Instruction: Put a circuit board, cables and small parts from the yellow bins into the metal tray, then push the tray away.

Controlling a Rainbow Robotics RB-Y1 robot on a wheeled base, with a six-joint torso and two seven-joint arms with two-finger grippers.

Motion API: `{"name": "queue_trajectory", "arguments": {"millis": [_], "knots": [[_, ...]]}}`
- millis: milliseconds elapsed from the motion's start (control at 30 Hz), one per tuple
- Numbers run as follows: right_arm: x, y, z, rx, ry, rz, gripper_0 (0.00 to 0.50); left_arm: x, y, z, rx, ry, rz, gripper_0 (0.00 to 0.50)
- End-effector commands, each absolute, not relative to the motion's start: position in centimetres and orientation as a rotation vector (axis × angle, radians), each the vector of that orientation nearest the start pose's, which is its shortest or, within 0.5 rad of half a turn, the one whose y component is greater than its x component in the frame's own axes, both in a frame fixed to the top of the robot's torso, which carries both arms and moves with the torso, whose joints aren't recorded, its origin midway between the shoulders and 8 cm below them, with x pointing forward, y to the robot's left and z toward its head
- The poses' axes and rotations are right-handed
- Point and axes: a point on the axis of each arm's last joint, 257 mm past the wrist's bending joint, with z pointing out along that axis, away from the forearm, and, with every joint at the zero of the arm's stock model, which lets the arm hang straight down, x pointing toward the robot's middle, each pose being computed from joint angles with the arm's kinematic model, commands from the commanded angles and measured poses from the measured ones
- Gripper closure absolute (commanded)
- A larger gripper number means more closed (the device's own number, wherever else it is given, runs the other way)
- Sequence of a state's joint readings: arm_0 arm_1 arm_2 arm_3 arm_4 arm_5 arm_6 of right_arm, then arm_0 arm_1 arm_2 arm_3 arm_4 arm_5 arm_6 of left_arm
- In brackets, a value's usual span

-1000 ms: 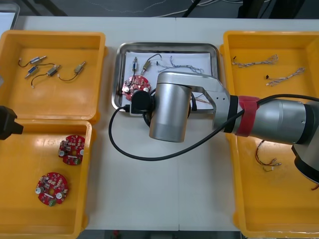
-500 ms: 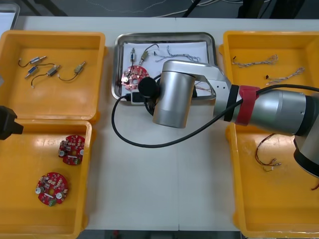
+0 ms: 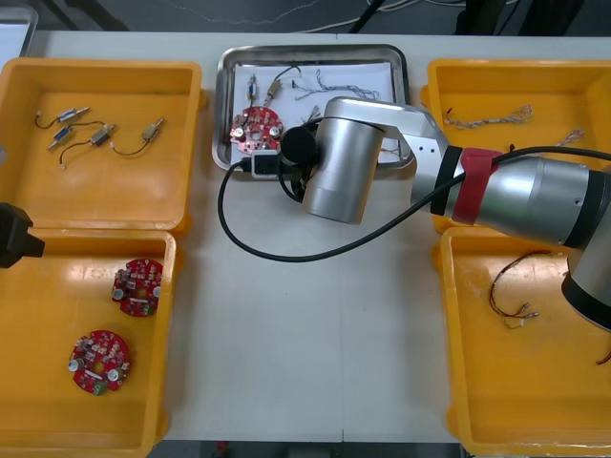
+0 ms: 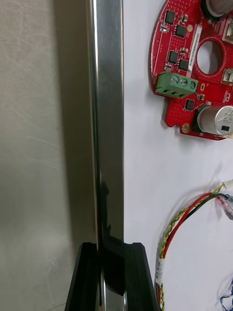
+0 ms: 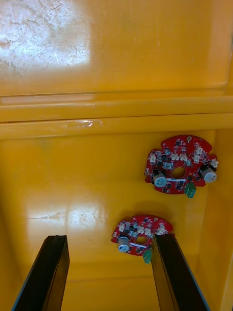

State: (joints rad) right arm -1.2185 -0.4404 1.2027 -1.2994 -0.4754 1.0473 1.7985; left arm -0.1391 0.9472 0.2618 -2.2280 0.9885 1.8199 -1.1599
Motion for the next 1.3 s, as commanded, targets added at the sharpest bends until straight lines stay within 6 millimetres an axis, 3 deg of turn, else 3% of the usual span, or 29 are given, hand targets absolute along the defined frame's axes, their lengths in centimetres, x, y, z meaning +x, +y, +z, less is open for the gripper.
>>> {"name": "queue_trajectory", "arguments": {"millis": [33,167,233,300,333,800,1133,1300], "knots": [[61.1,0.5,-17.7,-1.717,1.571,-0.721,0.500,36.8,37.5,-13.6,0.070,2.641,0.077,0.000],[61.2,0.7,-17.4,-1.715,1.567,-0.722,0.500,36.8,37.5,-13.6,0.070,2.641,0.077,0.000],[61.2,0.5,-17.5,-1.712,1.574,-0.723,0.476,36.8,37.5,-13.6,0.070,2.641,0.077,0.000],[61.2,0.4,-17.5,-1.706,1.584,-0.723,0.103,36.8,37.5,-13.6,0.070,2.641,0.077,0.000],[61.2,0.4,-17.4,-1.707,1.582,-0.726,0.000,36.8,37.5,-13.6,0.070,2.641,0.077,0.000],[59.2,0.7,-16.2,-1.730,1.611,-0.752,0.000,36.8,37.5,-13.6,0.070,2.641,0.077,0.000],[56.5,1.5,-13.7,-1.720,1.646,-0.738,0.000,36.8,37.5,-13.6,0.070,2.641,0.077,0.000],[55.0,0.4,-11.8,-1.651,1.744,-0.678,0.000,36.8,37.5,-13.6,0.070,2.641,0.077,0.000]]}}
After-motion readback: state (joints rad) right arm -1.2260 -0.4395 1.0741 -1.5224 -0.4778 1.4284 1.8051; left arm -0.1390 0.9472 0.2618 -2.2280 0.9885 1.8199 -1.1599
